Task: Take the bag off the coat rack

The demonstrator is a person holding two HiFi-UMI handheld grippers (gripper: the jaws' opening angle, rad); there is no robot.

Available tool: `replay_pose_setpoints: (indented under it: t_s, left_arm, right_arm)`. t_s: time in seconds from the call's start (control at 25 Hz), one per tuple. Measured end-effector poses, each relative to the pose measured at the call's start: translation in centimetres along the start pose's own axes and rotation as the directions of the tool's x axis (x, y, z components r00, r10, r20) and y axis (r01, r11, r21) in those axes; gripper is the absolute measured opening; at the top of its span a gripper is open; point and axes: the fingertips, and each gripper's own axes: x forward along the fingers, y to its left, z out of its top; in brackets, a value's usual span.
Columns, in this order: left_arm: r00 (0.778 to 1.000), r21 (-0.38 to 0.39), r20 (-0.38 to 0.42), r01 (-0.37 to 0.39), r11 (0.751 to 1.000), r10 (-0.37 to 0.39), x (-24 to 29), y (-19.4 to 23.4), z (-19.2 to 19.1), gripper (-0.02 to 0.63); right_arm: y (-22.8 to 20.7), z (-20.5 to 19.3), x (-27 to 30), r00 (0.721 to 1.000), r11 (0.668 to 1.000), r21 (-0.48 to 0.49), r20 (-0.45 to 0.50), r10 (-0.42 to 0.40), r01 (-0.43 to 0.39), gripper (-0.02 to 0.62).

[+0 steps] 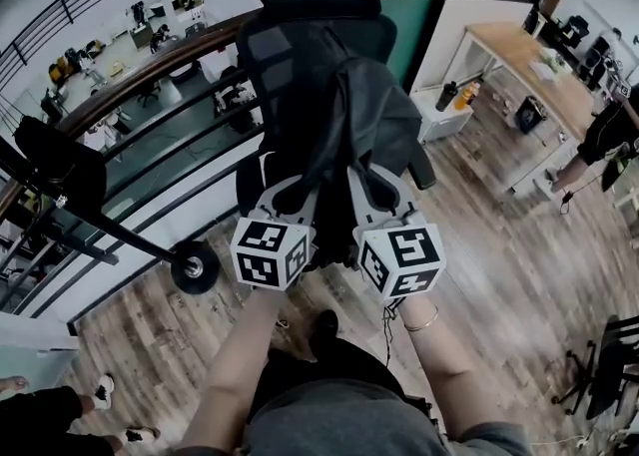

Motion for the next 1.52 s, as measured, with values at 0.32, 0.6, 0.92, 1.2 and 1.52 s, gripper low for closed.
replay_pose_setpoints:
  t_s: [0.32,0.6,0.92,1.2,1.52]
  left_arm:
    - [1.0,-0.009,-0.012,0.0,1.0,0.0,4.7,-0.6,-0.8,0.051]
    - [0.998,-0.026,-0.055,0.031,0.999,-0.033,8.3,0.3,-2.6,0.051]
    - [0.991,-0.071,-0.099,0.084,0.994,-0.091,13.4,4.2,-5.0,0.051]
    - [0.978,-0.096,-0.142,0.139,0.986,-0.152,18.2,8.6,-7.3,0.051]
    - [0.965,-0.109,-0.186,0.168,0.98,-0.186,23.5,12.9,-9.6,0.051]
  right_arm:
    - [-4.4,-1.3,1.4,1.0,1.0,0.019,-0.018,-0.012,0.013,0.028]
    - [-7.3,-3.7,3.2,0.997,0.996,0.059,-0.058,-0.057,0.06,0.028]
    - [-9.8,-7.1,8.5,0.985,0.988,0.092,-0.131,-0.113,0.126,0.026]
    - [-11.7,-10.6,13.8,0.967,0.972,0.13,-0.193,-0.168,0.195,0.026]
    - [-14.4,-14.2,19.4,0.947,0.957,0.159,-0.252,-0.2,0.244,0.026]
